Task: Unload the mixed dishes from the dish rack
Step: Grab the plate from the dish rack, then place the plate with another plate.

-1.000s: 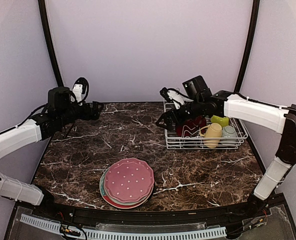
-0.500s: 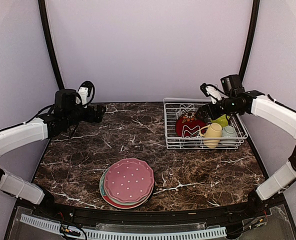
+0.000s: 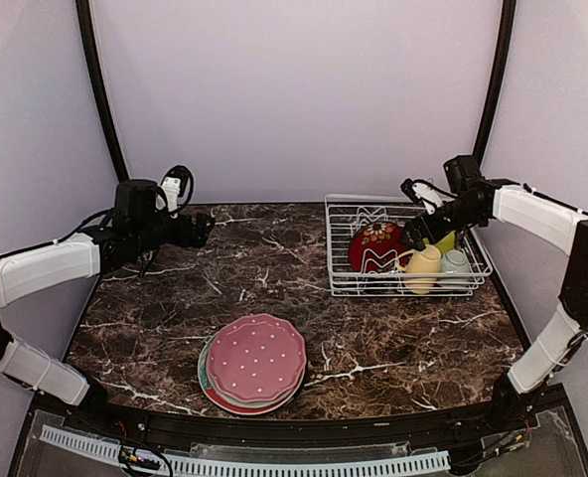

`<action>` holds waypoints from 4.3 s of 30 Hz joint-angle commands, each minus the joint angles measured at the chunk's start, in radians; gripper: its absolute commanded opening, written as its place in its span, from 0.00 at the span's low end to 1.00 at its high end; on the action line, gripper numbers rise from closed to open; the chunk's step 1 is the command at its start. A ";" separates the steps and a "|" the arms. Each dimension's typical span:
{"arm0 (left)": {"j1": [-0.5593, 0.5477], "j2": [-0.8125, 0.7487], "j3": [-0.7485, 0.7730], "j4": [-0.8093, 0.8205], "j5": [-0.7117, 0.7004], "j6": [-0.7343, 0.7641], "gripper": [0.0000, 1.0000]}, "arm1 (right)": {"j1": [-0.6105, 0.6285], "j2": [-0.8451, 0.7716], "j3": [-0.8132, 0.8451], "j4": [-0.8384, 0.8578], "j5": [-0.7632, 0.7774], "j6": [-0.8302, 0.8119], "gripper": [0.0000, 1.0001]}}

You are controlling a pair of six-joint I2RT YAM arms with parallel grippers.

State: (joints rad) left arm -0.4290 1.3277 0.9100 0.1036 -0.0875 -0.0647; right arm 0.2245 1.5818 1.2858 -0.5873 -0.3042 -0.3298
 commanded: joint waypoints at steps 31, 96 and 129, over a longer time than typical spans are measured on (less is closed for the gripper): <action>0.006 -0.050 -0.004 -0.030 0.130 -0.041 0.99 | -0.030 0.361 0.298 -0.021 -0.323 -0.423 0.26; 0.007 -0.193 -0.014 -0.060 0.117 -0.131 0.99 | -0.034 -0.020 0.211 0.302 -0.040 0.236 0.00; 0.007 -0.224 0.098 -0.110 0.053 0.004 0.99 | 0.605 -0.032 -0.079 0.324 -0.245 0.808 0.00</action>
State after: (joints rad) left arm -0.4290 1.1522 1.0306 -0.0311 -0.0280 -0.0849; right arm 0.7963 1.5394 1.2201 -0.3813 -0.5331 0.4244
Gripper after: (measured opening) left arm 0.990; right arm 0.050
